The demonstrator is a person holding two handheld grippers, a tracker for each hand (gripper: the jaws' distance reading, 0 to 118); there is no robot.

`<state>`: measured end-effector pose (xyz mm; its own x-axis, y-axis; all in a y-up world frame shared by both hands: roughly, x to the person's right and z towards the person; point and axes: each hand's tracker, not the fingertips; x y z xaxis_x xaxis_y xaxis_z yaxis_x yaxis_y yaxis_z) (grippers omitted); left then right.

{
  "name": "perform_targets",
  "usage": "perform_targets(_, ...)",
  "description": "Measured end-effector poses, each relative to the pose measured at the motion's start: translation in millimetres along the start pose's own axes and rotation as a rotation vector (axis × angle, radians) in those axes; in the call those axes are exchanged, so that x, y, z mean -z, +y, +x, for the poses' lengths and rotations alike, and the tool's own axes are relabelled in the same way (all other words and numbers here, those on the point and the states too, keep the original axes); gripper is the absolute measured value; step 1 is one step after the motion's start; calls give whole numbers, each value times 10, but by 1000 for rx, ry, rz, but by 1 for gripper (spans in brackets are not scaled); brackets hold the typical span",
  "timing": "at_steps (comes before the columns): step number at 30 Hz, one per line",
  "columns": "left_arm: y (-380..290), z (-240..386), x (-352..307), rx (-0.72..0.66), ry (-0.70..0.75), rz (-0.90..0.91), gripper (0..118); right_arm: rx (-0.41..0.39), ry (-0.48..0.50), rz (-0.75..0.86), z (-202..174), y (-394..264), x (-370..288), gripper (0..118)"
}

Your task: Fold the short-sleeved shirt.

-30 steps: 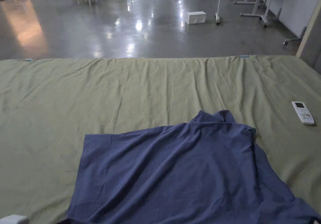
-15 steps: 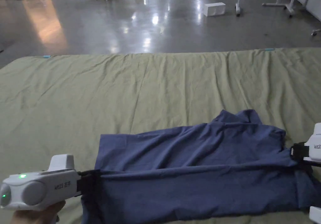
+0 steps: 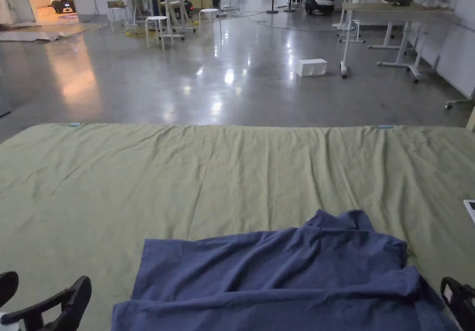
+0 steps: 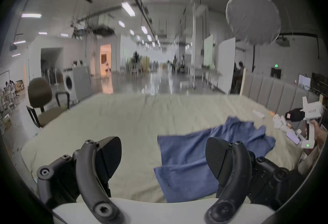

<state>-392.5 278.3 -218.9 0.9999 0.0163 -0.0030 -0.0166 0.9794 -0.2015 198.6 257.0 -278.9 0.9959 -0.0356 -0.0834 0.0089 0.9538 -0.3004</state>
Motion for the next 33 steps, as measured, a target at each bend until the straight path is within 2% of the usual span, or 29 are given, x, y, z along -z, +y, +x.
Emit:
perform_targets(2, 59, 168, -321, -36, -6, 60, 98, 6, 12, 80, -257, 65, -402, 76)
perform_targets(4, 66, 345, -545, -66, -16, 46, 97, -6, -2, 177, -486, -20, -699, 76)
perform_targets(6, 47, 531, -709, -68, -6, 68, 96, -49, -31, 191, -678, -67, -891, 76)
perform_targets(10, 95, 826, -1012, 24, -40, 114, 89, -31, 25, 160, -891, -206, -1191, 74)
perform_targets(11, 100, 872, -1056, 47, -55, 108, 75, -57, 36, 180, -923, -211, -1260, 63)
perform_targets(12, 96, 920, -1108, 71, -70, 104, 61, -55, 55, 159, -929, -229, -1305, 47)
perform_targets(13, 83, 959, -1148, 82, -74, 97, 47, -31, 55, 128, -947, -261, -1341, 30)
perform_targets(14, 67, 999, -1192, 95, -88, 93, 30, -49, 42, 149, -957, -255, -1382, 10)
perform_targets(15, 37, 999, -1186, 111, -106, 82, 19, -52, 38, 155, -957, -264, -1423, 7)
perform_targets(16, 20, 1015, -1190, 120, -116, 68, 15, -51, 49, 167, -945, -259, -1455, 5)
perform_targets(17, -2, 1034, -1182, 131, -119, 48, 7, 35, 82, 112, -927, -325, -1448, 0)
perform_targets(18, -16, 1032, -1173, 129, -114, 40, 5, -22, 60, 211, -940, -304, -1502, 0)
perform_targets(20, -31, 994, -1156, 102, -119, 21, 2, -13, 88, 135, -947, -322, -1470, 0)
perform_targets(22, -35, 959, -1142, 72, -104, 18, 1, -69, 60, 132, -992, -316, -1453, 0)
perform_targets(25, -31, 857, -1093, 67, -81, 2, 1, -68, 66, 119, -1008, -305, -1428, 0)
perform_targets(33, -125, 640, -851, 100, -51, -46, 1, 10, 90, 67, -967, -445, -1276, 0)
